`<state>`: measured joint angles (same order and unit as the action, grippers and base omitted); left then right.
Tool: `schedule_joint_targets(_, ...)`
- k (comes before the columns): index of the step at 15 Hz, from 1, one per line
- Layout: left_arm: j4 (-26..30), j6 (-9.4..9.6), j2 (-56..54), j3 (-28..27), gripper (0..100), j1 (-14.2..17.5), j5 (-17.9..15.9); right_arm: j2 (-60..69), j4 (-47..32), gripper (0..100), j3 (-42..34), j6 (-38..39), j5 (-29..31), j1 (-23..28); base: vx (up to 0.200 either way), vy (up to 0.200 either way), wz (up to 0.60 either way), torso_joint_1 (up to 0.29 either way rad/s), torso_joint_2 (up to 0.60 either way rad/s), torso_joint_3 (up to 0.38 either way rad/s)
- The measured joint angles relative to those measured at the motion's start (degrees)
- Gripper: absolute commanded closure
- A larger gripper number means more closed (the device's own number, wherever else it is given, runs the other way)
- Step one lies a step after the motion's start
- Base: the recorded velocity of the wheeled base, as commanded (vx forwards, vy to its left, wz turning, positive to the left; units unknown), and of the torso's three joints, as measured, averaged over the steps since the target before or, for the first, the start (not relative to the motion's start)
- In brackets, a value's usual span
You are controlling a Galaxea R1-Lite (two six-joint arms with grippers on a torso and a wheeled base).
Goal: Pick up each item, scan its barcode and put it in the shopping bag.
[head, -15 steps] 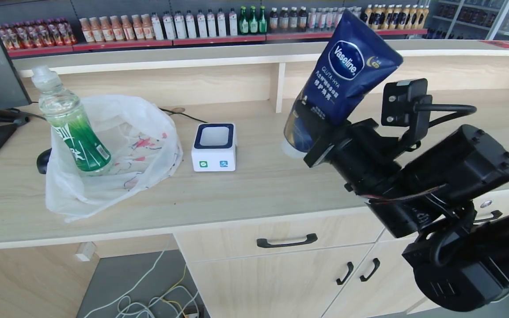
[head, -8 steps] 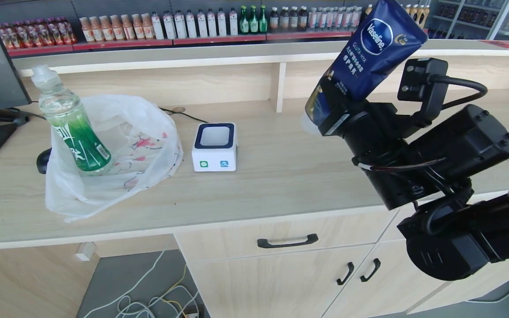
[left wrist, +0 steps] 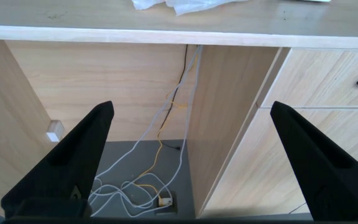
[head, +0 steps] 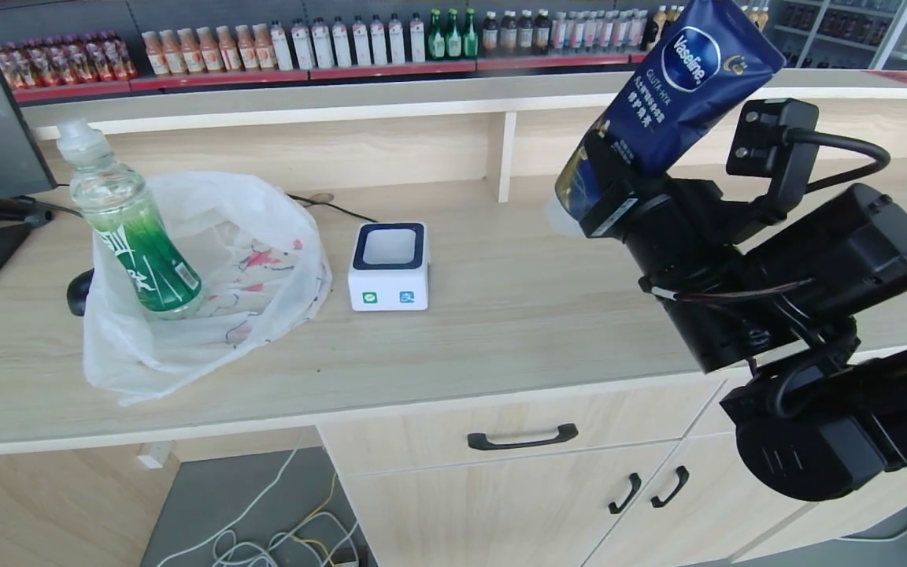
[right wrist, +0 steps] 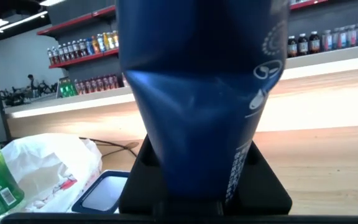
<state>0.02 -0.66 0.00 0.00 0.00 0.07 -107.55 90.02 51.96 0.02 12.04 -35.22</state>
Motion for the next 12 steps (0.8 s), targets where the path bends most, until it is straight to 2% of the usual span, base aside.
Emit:
schedule_joint_targets(10,0.1,-0.13,0.0,0.0,0,0.0,0.0,0.7,-0.1,100,-0.2,0.0,-0.1,-0.1,0.0,0.2,0.0,0.001,0.0,0.001)
schedule_joint_targets(12,0.0,-0.12,0.0,0.0,0,0.0,0.0,0.7,-0.1,100,-0.2,0.0,-0.1,-0.1,0.0,0.0,0.0,0.0,0.0,0.0)
